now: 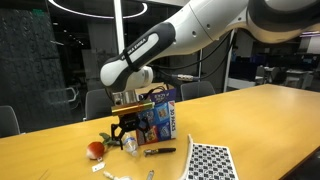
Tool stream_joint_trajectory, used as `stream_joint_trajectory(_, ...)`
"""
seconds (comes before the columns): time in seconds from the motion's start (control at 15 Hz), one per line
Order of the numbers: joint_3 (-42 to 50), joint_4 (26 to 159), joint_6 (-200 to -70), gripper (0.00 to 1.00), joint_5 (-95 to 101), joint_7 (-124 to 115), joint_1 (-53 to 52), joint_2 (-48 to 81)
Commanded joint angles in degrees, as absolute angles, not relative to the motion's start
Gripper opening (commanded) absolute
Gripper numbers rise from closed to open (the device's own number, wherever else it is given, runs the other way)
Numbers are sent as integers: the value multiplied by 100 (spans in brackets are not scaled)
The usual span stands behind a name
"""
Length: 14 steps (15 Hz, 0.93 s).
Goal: Pick up the white cup from the table and put in the box
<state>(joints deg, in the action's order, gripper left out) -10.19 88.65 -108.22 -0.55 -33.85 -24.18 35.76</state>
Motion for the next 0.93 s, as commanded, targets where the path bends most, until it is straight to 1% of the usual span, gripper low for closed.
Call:
stream_joint_trajectory(0.0, -1172, 8817, -10460, 100, -695, -3464, -2413, 3360)
stream_joint_trajectory(0.4, -1487, 8917, -10067, 100, -1599, -3196, -2410, 3413)
stream_joint_trajectory(0.87, -1451, 9272, -10158, 100, -1672, -2956, -2527, 3555)
